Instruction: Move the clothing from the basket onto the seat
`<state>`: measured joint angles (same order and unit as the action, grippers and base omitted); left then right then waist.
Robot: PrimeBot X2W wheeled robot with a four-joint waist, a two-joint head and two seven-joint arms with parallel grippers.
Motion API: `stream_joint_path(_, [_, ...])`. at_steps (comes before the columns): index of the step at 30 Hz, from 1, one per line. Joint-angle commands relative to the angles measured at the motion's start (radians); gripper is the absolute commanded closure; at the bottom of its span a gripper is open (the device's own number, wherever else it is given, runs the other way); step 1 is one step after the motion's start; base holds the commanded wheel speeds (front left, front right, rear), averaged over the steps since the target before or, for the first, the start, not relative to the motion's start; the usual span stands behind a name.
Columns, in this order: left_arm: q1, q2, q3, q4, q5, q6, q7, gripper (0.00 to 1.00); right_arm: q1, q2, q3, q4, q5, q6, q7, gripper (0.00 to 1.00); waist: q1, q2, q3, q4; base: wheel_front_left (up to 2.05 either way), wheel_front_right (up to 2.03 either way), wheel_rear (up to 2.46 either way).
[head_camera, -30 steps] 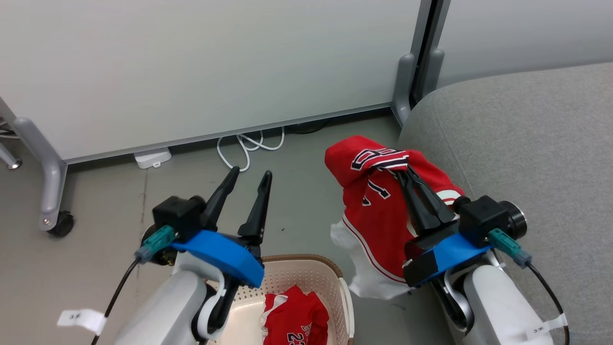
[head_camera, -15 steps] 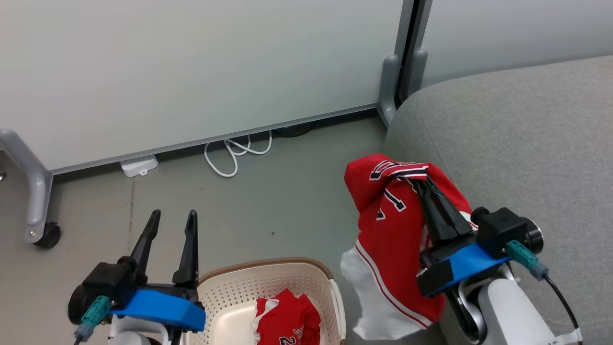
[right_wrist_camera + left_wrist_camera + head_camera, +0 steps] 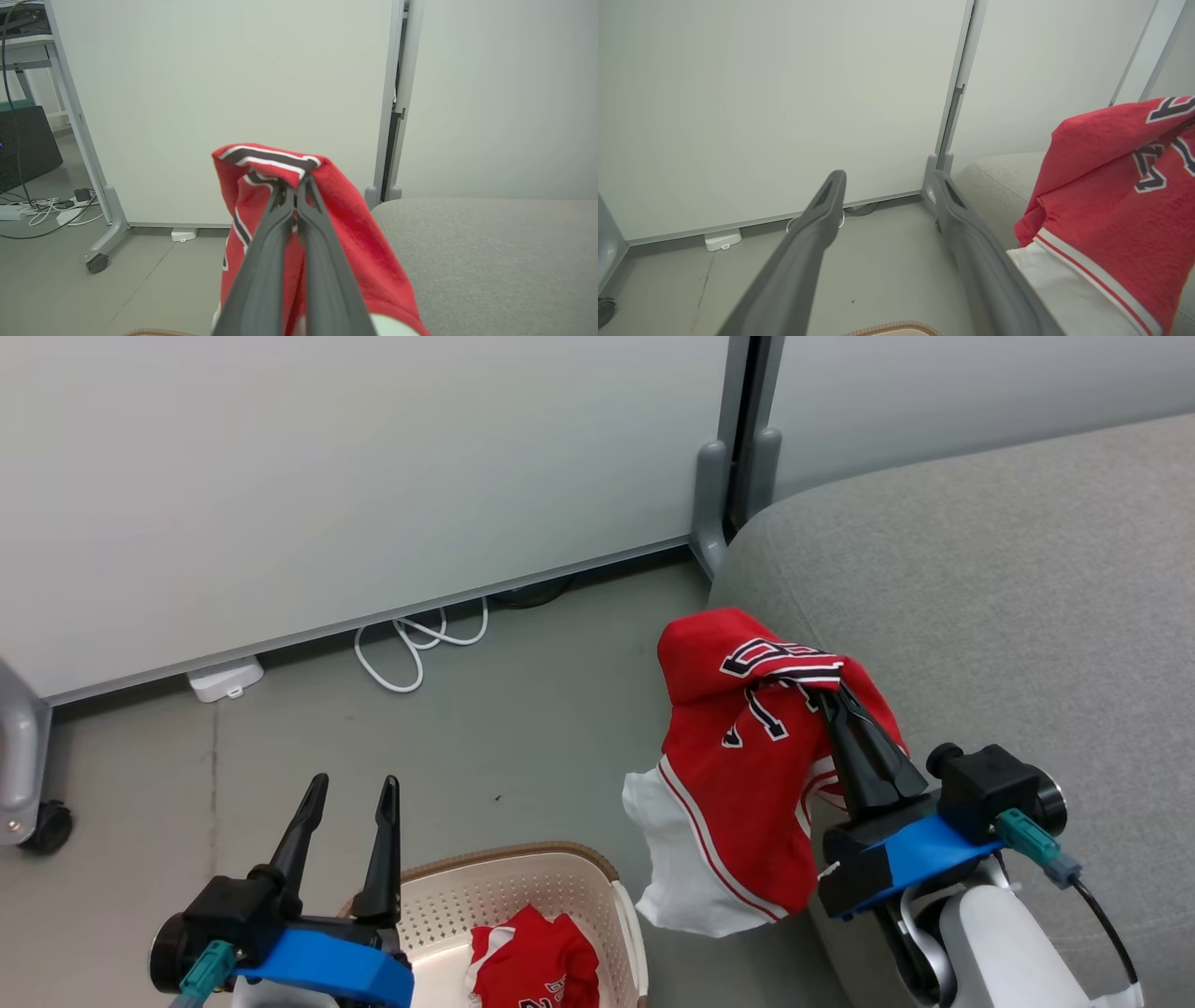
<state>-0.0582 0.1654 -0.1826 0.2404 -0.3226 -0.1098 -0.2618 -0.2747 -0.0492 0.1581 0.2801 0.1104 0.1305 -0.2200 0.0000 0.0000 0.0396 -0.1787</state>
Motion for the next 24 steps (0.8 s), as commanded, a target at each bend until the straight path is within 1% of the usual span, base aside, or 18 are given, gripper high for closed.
stream_joint_path(1, [-0.009,-0.002,-0.001,0.005,0.011,-0.008,-0.005,0.00,-0.003,-0.002,0.003,-0.008,0.009,0.000,0.001,1.00,0.0000,0.0000,0.007,-0.022,0.00,0.00,0.00])
stream_joint_path(9, [-0.040,-0.004,-0.014,0.017,0.024,-0.021,-0.005,0.00,-0.021,-0.002,0.026,-0.013,0.033,0.000,-0.007,1.00,0.0000,0.0000,0.035,-0.124,0.00,0.00,0.00])
stream_joint_path(17, [-0.065,0.003,-0.037,0.007,0.023,-0.020,-0.005,0.00,-0.020,-0.002,0.028,-0.024,0.051,0.000,-0.018,1.00,0.0000,0.0000,0.061,-0.232,0.00,0.00,0.00])
stream_joint_path(21, [-0.073,0.014,-0.050,0.004,0.013,-0.021,-0.005,0.00,-0.013,-0.002,0.024,-0.030,0.062,0.000,-0.022,1.00,0.0000,0.0000,0.076,-0.271,0.00,0.00,0.00])
stream_joint_path(24, [-0.079,0.020,-0.058,0.003,0.013,-0.021,-0.005,0.00,-0.011,-0.002,0.021,-0.027,0.067,0.000,-0.027,1.00,0.0000,0.0000,0.085,-0.287,0.00,0.00,0.00])
